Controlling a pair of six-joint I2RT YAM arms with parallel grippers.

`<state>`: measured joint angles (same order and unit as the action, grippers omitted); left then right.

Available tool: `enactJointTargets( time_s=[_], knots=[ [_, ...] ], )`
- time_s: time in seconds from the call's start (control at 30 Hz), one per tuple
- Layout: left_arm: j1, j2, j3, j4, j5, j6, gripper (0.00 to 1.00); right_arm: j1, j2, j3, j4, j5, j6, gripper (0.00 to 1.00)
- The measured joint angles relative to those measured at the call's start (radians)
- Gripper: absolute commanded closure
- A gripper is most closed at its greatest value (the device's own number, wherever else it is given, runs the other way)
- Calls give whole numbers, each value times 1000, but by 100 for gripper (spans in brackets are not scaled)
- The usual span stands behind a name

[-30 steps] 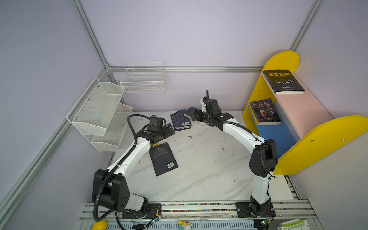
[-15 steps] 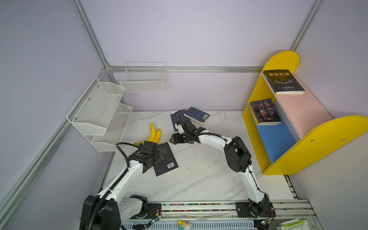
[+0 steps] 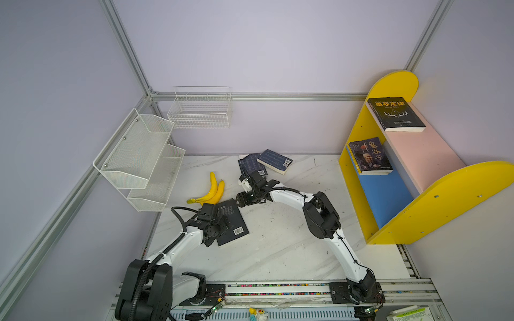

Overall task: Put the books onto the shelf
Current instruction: 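Grip the dark grey book edges with both grippers and lift it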

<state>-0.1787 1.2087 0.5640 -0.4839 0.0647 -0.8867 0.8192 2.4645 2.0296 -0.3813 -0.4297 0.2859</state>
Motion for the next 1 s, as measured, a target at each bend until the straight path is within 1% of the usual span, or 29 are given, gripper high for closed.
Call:
enactJointTargets(
  time_s=[0.07, 0.17, 0.23, 0.33, 0.43, 0.57, 0.63, 0.8, 0.93, 1.0],
  knots=[
    [4, 18, 0, 52, 31, 16, 0, 24, 23, 46, -38, -5, -24, 36],
    [11, 56, 5, 128, 89, 43, 1, 46, 26, 61, -74, -12, -47, 36],
    [16, 87, 13, 161, 126, 63, 1, 44, 26, 61, -74, -19, -50, 36],
    [22, 142, 42, 205, 188, 92, 2, 3, 7, 24, -61, -63, -30, 40],
    [21, 200, 77, 264, 254, 117, 2, -62, -61, -114, 16, -125, 55, 43],
    [21, 248, 83, 353, 328, 130, 2, -142, -183, -370, 209, -251, 234, 46],
    [21, 272, 88, 391, 360, 127, 2, -164, -228, -455, 287, -286, 309, 46],
    [26, 360, 145, 453, 417, 101, 3, -185, -271, -510, 412, -292, 397, 52],
    [25, 438, 189, 533, 480, 74, 3, -172, -278, -515, 447, -319, 425, 54],
    [27, 457, 195, 560, 505, 61, 3, -164, -279, -512, 448, -303, 436, 58]
  ],
)
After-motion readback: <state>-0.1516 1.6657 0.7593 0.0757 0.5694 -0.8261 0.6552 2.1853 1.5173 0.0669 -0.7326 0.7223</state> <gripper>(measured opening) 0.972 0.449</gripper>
